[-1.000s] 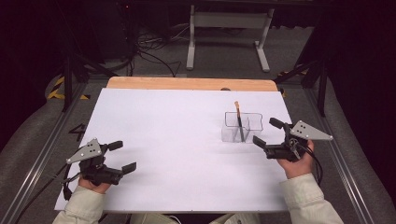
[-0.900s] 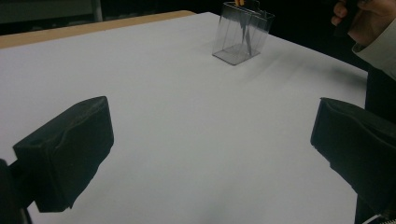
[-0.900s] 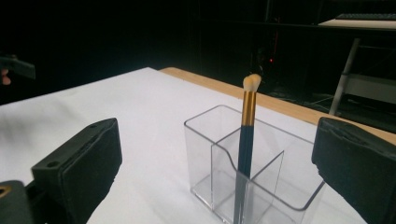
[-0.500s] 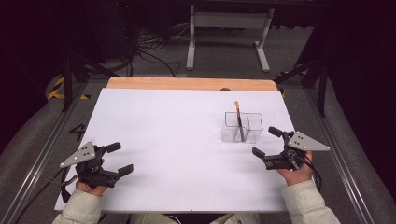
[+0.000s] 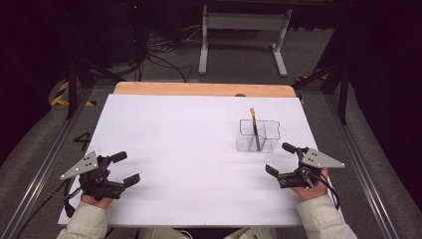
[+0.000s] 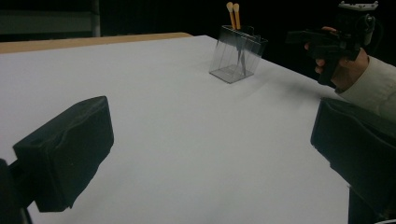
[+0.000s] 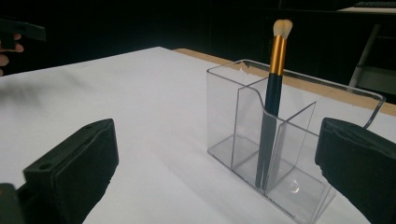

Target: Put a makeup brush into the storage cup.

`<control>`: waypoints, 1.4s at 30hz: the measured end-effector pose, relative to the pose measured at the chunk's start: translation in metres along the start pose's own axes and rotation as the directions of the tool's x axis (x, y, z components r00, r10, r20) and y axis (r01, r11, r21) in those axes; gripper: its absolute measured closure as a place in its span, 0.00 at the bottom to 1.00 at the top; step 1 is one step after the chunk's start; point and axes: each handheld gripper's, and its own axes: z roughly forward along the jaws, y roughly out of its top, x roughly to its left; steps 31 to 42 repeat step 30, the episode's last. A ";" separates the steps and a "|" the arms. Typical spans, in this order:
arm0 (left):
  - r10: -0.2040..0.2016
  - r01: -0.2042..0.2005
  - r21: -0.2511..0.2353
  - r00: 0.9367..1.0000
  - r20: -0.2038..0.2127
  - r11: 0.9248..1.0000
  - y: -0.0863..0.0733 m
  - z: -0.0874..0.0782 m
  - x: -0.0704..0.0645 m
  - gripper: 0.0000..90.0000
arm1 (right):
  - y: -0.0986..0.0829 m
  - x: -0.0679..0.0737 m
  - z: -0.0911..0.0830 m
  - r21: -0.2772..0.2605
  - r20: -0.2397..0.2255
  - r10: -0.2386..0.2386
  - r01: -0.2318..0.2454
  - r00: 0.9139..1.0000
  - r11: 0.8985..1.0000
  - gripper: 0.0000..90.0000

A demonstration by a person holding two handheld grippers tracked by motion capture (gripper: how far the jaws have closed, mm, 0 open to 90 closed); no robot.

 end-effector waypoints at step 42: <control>-0.005 0.006 0.024 1.000 -0.028 1.000 -0.009 0.009 0.005 0.00 | -0.019 0.004 0.011 0.030 0.029 0.046 -0.046 0.999 0.998 0.00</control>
